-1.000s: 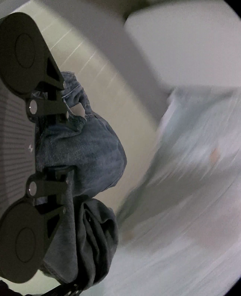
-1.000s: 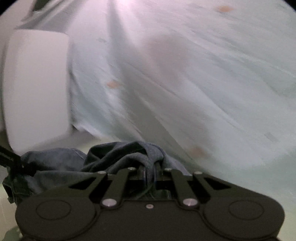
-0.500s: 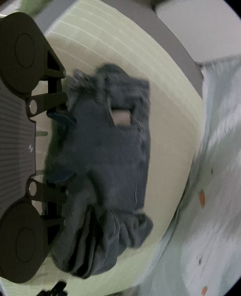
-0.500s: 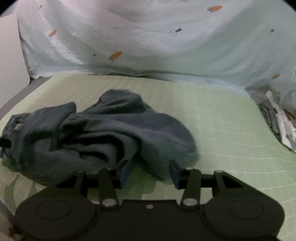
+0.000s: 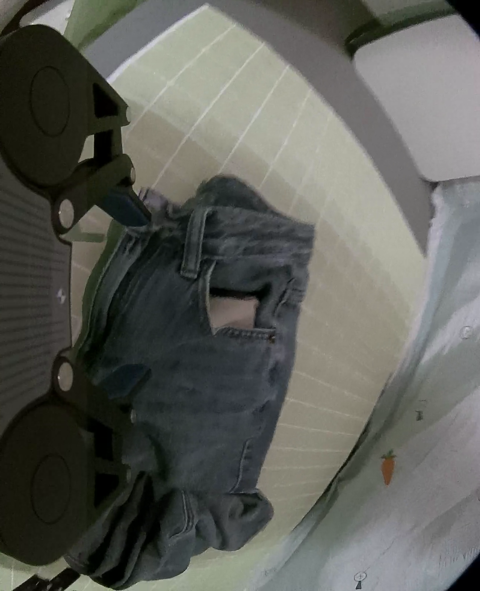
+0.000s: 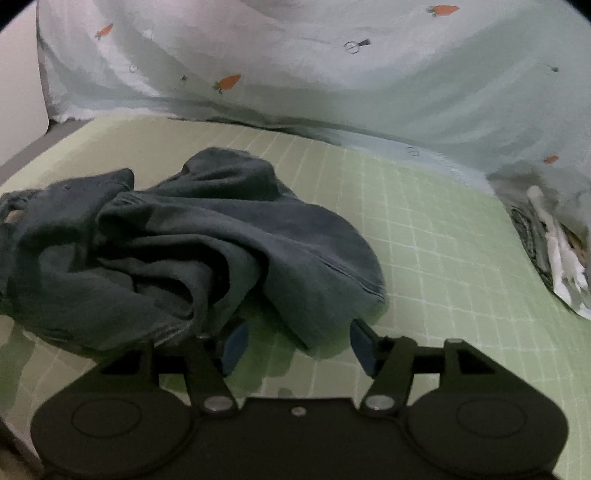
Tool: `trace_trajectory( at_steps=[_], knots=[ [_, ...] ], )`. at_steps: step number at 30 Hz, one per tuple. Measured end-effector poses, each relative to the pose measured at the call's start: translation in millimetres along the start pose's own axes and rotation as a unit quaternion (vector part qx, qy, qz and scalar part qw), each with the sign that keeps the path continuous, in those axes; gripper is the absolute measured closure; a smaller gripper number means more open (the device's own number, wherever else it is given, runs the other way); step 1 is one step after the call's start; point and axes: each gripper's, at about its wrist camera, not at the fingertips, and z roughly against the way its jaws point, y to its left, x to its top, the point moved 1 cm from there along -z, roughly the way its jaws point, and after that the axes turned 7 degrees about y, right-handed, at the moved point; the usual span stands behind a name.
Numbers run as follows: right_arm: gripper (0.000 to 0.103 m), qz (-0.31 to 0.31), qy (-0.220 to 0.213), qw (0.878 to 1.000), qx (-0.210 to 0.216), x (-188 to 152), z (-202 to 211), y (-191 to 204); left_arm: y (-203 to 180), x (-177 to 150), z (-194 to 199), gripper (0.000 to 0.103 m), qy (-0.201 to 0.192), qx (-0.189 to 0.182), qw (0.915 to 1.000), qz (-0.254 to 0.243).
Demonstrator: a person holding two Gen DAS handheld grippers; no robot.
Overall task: Fold clothes
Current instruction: 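Lift the jeans with both grippers and drag them onto the open mat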
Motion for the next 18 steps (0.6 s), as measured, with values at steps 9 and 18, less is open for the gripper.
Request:
trace_trajectory(
  at_steps=[9, 18],
  knots=[
    [0.057, 0.027, 0.035, 0.999, -0.009, 31, -56, 9, -4, 34, -54, 0.021, 0.055, -0.014, 0.9978, 0.035],
    [0.098, 0.022, 0.057, 0.998, -0.027, 91, -126, 2, -59, 104, -96, 0.065, 0.027, 0.014, 0.9992, -0.024]
  ],
)
